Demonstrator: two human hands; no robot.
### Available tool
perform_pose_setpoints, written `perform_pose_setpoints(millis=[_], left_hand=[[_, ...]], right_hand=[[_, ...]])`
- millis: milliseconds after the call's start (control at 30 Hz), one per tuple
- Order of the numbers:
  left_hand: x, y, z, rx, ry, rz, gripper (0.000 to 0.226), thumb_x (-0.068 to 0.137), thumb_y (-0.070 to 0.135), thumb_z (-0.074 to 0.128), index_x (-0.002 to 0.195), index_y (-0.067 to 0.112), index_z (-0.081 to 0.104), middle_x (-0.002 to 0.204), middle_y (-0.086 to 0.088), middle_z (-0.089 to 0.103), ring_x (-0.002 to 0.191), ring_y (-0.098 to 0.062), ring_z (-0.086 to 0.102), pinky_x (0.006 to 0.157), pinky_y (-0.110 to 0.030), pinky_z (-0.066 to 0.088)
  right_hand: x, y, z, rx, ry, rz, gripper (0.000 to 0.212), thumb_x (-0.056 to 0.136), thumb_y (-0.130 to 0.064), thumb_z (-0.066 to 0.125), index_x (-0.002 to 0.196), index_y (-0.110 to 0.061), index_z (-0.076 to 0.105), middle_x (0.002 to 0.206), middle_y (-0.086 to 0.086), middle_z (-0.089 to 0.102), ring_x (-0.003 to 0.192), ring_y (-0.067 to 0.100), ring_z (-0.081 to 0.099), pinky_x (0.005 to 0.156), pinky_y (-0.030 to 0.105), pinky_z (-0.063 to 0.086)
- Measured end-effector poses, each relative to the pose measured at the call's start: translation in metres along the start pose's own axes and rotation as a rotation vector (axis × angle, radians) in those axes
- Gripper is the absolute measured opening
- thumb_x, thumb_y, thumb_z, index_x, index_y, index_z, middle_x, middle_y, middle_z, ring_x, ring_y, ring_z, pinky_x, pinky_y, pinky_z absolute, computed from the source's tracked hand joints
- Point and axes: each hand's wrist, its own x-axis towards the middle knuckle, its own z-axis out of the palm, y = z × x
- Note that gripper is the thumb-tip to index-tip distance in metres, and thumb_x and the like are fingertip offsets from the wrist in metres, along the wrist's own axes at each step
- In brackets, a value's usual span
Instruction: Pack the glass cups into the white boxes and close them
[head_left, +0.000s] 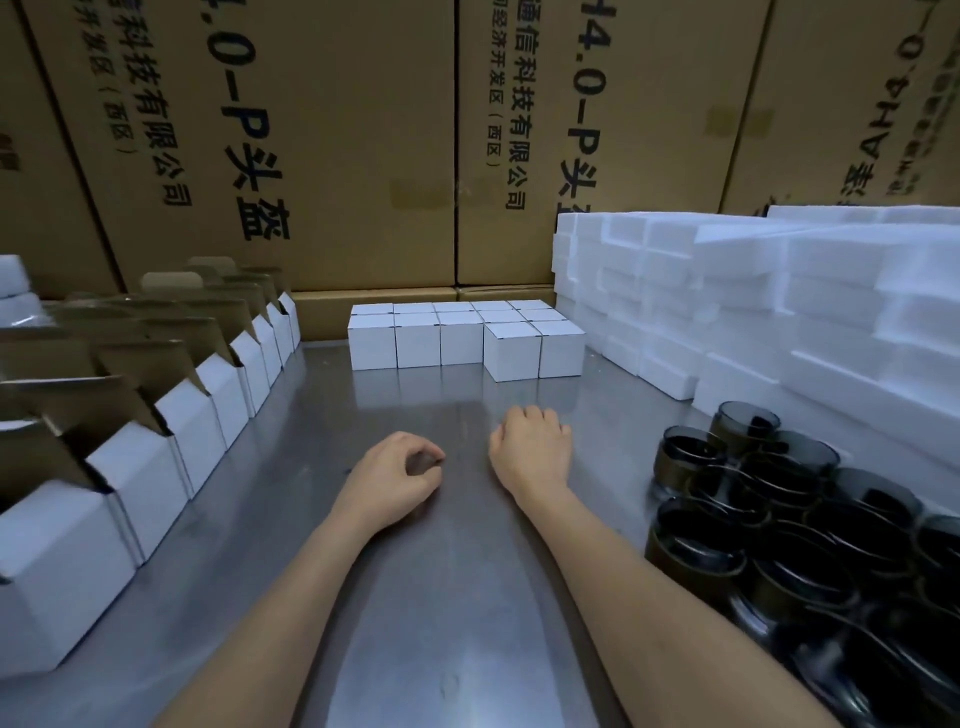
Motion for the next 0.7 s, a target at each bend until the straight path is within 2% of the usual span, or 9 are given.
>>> perform_pose_setpoints(millis=[167, 400, 533, 600, 700], left_hand=[[-0.039, 0.009, -0.003, 0.147, -0.004, 0.05, 0.026, 0.093, 0.024, 0.051, 0.117, 0.021, 0.062, 0.123, 0.003, 0.058, 0.119, -0.016, 0.051, 0.098, -0.033, 0.042], [-0.077, 0.018, -0.011, 0.243, 0.093, 0.011, 0.025, 0.094, 0.026, 0.046, 0.113, 0.027, 0.062, 0.119, 0.009, 0.057, 0.114, -0.014, 0.052, 0.086, -0.031, 0.046], [-0.086, 0.017, -0.014, 0.241, 0.088, 0.006, 0.024, 0.094, 0.026, 0.046, 0.112, 0.027, 0.062, 0.118, 0.008, 0.058, 0.113, -0.015, 0.052, 0.085, -0.031, 0.046], [-0.088, 0.018, -0.016, 0.231, 0.083, -0.001, 0.024, 0.095, 0.026, 0.046, 0.112, 0.028, 0.062, 0.118, 0.01, 0.057, 0.114, -0.014, 0.051, 0.084, -0.03, 0.045], [-0.089, 0.019, -0.017, 0.223, 0.067, -0.013, 0.024, 0.095, 0.026, 0.045, 0.112, 0.029, 0.062, 0.12, 0.011, 0.057, 0.115, -0.013, 0.05, 0.084, -0.03, 0.044]], right_hand=[[-0.03, 0.0, -0.014, -0.008, -0.077, 0.0, 0.029, 0.093, -0.022, 0.042, 0.115, -0.008, 0.053, 0.122, 0.012, 0.053, 0.115, 0.029, 0.045, 0.086, 0.035, 0.038], [-0.055, -0.003, -0.034, -0.09, -0.142, -0.039, 0.031, 0.094, -0.024, 0.042, 0.119, -0.009, 0.051, 0.126, 0.011, 0.051, 0.119, 0.03, 0.043, 0.088, 0.037, 0.037], [-0.044, 0.006, -0.063, -0.276, -0.193, 0.032, 0.04, 0.091, -0.024, 0.043, 0.129, -0.013, 0.048, 0.135, 0.01, 0.042, 0.128, 0.029, 0.033, 0.101, 0.039, 0.029], [-0.038, 0.014, -0.078, -0.397, -0.239, 0.125, 0.045, 0.092, -0.028, 0.042, 0.135, -0.014, 0.044, 0.141, 0.012, 0.036, 0.134, 0.034, 0.027, 0.11, 0.048, 0.019], [-0.038, 0.027, -0.091, -0.526, -0.308, 0.28, 0.05, 0.095, -0.03, 0.037, 0.143, -0.014, 0.037, 0.149, 0.014, 0.027, 0.138, 0.044, 0.019, 0.113, 0.059, 0.007]])
